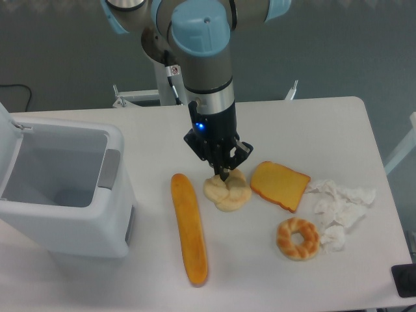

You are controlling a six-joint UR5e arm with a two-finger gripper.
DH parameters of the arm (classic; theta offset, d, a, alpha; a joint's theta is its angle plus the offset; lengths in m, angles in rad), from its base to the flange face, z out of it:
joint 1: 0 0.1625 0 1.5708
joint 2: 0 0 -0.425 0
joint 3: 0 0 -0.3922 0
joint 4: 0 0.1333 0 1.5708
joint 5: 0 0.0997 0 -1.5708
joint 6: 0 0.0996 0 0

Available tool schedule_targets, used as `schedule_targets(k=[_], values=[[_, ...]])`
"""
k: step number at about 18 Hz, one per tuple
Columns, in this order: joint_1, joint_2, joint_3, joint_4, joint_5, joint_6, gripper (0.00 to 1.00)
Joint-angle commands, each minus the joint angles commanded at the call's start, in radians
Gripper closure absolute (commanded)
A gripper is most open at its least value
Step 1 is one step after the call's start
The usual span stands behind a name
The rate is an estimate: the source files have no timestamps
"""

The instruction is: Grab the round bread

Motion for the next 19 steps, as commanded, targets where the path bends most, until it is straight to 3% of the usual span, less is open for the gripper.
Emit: schedule_targets(k=[19], values=[[0.000, 0.002, 0.000, 0.000, -0.011, -0.009, 0.97]])
